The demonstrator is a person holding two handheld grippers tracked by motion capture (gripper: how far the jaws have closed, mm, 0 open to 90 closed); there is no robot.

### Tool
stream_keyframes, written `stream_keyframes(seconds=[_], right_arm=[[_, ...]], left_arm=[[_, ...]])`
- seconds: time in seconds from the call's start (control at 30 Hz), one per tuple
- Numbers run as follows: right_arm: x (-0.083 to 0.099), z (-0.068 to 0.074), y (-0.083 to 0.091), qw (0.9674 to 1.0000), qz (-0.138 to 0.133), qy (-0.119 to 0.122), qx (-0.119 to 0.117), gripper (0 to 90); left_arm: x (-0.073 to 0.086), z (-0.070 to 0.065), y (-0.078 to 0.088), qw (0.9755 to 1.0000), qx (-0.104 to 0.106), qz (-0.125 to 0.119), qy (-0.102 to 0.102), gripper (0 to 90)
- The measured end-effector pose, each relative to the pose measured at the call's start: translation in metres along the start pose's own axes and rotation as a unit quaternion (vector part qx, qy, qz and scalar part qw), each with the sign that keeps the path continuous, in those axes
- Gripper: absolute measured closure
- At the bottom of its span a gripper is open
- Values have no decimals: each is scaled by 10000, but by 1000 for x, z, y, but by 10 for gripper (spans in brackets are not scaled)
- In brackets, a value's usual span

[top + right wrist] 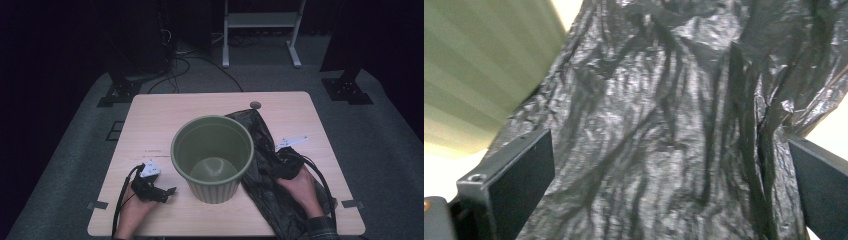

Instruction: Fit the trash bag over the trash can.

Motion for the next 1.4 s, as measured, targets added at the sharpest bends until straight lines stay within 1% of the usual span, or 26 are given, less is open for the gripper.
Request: stream_keyframes(seconds=[0.03,0.07,0.1,0.23,0.3,0.53,0.57,0.73,0.77,0.8,0.87,0.9,1.03,1.27,1.4], right_arm=[[-1,3,-2,10000,12,41,-6,0],[-1,3,-2,10000,12,41,-6,0],[-3,7,-6,10000,44,72,-48,0],[-5,12,-12,9999,71,92,-89,0],[-7,17,-18,9998,85,157,-102,0],[-7,23,-28,9996,150,209,-74,0],[-7,26,-31,9995,177,257,-20,0],[-7,30,-35,9995,171,270,-27,0],[-7,31,-38,9992,227,330,14,0],[-7,31,-39,9992,251,321,24,0],[-6,32,-41,9990,263,358,41,0],[-6,33,-43,9987,286,403,96,0],[-5,36,-46,9980,344,484,200,0],[-4,37,-47,9973,364,574,280,0],[-3,39,-49,9963,409,660,367,0]], left_arm=[[0,0,0,10000,0,0,0,0],[0,0,0,10000,0,0,0,0],[0,0,0,10000,1,-1,0,0],[0,0,0,10000,0,0,0,0],[0,0,0,10000,1,-1,1,0],[0,0,0,10000,-1,0,0,0],[0,0,0,10000,0,0,0,0],[0,0,0,10000,0,0,0,0],[0,0,0,10000,-1,0,0,0],[0,0,0,10000,0,-1,1,0],[0,0,0,10000,0,0,0,0],[0,0,0,10000,0,0,0,0],[0,0,0,10000,-1,-1,0,0],[0,0,0,10000,0,0,0,0],[0,0,0,10000,-1,0,0,0]])
Point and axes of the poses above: each handheld gripper's, and its own axes: y roughly backward along the jaws, x roughly out of its underside, z roughly to its left, the point moved 2 cm from there along -y, roughly forward along the jaws, and after that the axes turned 12 degrees about -x, right-handed, at the moved point
